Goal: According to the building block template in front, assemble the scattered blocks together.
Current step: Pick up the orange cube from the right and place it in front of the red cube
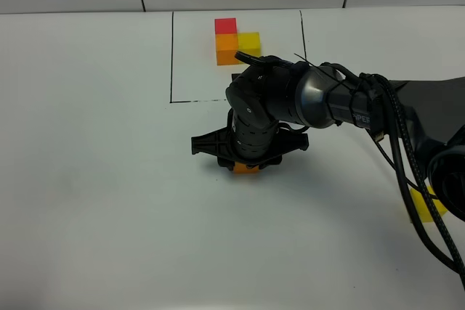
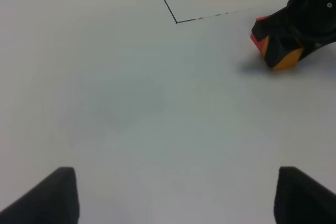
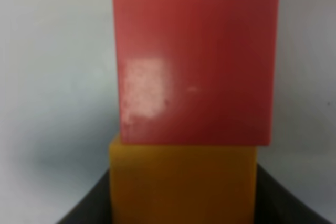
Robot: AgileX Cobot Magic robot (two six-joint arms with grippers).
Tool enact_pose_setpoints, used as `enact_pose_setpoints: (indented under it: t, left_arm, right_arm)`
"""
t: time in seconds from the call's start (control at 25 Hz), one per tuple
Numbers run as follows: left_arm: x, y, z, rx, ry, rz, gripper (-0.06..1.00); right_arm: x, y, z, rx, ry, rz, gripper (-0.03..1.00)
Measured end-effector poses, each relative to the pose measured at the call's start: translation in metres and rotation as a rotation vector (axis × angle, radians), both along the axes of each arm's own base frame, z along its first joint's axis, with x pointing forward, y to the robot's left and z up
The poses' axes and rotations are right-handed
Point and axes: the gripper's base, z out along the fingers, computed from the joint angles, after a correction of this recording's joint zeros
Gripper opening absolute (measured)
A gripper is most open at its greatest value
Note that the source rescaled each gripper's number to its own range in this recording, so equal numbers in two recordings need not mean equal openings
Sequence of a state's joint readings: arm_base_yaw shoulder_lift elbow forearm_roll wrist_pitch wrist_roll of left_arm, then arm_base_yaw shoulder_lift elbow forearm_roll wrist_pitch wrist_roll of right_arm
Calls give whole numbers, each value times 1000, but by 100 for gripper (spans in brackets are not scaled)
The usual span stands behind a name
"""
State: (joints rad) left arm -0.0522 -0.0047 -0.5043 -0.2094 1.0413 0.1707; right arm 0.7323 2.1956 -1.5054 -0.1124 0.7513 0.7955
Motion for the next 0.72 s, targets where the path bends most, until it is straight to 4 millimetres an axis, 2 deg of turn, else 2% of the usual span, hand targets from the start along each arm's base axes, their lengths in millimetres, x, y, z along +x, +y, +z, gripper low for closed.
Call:
enact_pose_setpoints:
  t: [0.44,0.52,0.72]
  left_arm:
    - [0,0,0,0,0,0,81]
    - [0,0,0,0,0,0,81]
    - [0,0,0,0,1,0,81]
  right_arm:
    - [0,0,0,-5,1,12,3]
    - [0,-3,-5,-27,14,16,9]
    - [1,-5,-5,-39,15,18,36]
